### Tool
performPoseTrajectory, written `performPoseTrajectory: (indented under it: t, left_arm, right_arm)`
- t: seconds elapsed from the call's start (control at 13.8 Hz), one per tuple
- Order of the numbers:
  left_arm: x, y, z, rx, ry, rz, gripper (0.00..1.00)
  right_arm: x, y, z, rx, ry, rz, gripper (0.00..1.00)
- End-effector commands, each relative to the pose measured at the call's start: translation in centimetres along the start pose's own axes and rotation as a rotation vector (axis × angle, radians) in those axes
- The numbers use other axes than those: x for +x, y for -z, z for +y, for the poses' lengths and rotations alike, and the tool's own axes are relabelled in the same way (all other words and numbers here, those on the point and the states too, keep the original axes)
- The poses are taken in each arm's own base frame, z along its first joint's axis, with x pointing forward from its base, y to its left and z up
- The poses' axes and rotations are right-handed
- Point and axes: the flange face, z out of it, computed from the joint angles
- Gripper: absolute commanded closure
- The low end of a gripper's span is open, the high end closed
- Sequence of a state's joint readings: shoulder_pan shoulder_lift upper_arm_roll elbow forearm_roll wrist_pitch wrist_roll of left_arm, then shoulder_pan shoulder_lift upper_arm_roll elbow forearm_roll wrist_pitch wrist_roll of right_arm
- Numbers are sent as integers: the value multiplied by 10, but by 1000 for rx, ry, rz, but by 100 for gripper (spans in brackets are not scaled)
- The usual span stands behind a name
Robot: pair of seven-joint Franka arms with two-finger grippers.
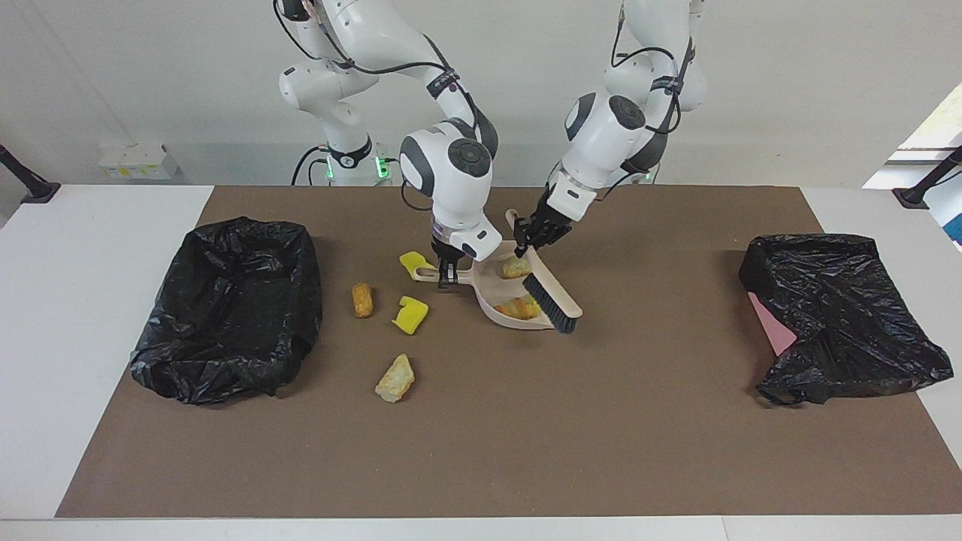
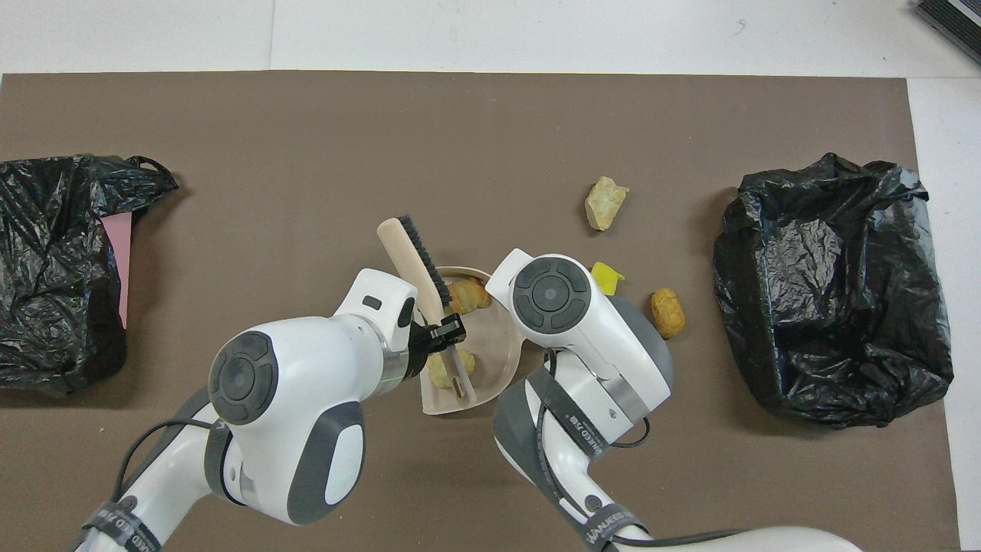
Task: Sweep and dump trash in bin
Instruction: 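Sweep crumbs and sponge into the dustpan with the left gripper's brush, then carry the loaded dustpan with the right gripper toward the nearer trash bag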
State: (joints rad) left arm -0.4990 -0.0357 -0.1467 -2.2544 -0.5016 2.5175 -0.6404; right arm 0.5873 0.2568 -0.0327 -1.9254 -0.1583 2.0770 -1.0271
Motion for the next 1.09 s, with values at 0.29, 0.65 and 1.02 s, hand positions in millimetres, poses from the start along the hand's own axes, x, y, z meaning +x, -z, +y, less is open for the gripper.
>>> performPoseTrajectory:
  t: [0.29,0.65,1.02]
  left_arm:
    - [31,21,-19,142,-53,-78,100]
    - [33,34,-53,304,-208,-211,100]
    - [-19,16,-58,380,-278,-244,100]
  right_arm:
    - [-8,5,-7,2,28,1,100]
    - [-48,27,5,-16,52,19,100]
    - [-151,59,28,-32,38,156,100]
